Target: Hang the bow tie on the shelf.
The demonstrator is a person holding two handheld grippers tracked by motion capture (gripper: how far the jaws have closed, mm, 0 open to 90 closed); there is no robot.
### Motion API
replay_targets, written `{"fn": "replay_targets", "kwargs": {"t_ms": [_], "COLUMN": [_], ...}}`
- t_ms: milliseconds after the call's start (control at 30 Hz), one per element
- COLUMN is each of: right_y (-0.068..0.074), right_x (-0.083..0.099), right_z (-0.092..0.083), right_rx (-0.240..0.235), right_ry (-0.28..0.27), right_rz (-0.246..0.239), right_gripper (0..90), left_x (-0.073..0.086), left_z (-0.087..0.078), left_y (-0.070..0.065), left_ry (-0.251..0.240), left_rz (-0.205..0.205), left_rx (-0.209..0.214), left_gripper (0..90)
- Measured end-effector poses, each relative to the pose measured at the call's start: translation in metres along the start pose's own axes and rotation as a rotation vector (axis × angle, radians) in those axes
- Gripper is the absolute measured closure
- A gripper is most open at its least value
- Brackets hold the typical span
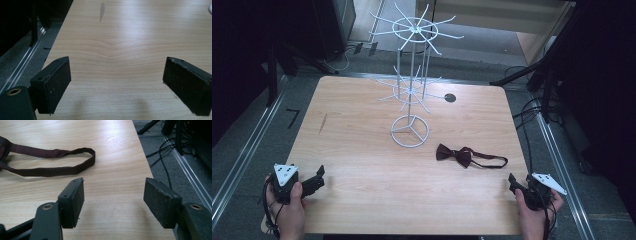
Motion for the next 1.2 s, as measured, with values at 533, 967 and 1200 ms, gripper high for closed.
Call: {"fn": "replay_targets", "kwargs": {"t_ms": [533, 967, 1200], "right_y": [0.026, 0.029, 0.029], "right_x": [-0.012, -0.040, -0.040], "right_z": [0.004, 0.026, 0.043], "right_rx": [-0.018, 0.034, 0.060], "right_ry": [0.198, 0.328, 0.386], "right_rz": [-0.114, -0.042, 0.012], "right_gripper": [44.6, 59.0, 65.4], "left_x": [0.001, 0.001, 0.001], "left_z": [0.000, 0.001, 0.002], "left_y": [-0.002, -0.001, -0.001], "left_ry": [0.010, 0.011, 0.021], "left_rz": [0.014, 0.002, -0.001], "left_rx": [0.005, 0.015, 0.016], "left_gripper": [8.6, 8.6, 8.6]}}
Point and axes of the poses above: each handheld gripper's, and its own axes: z roughly forward along the jaws, x roughly out of its underside, y roughly to its left, the point moved 10 cm from there along z, roughly forward along the jaws, and after that the axes turned 6 degrees about -x, right-handed, at the moved point
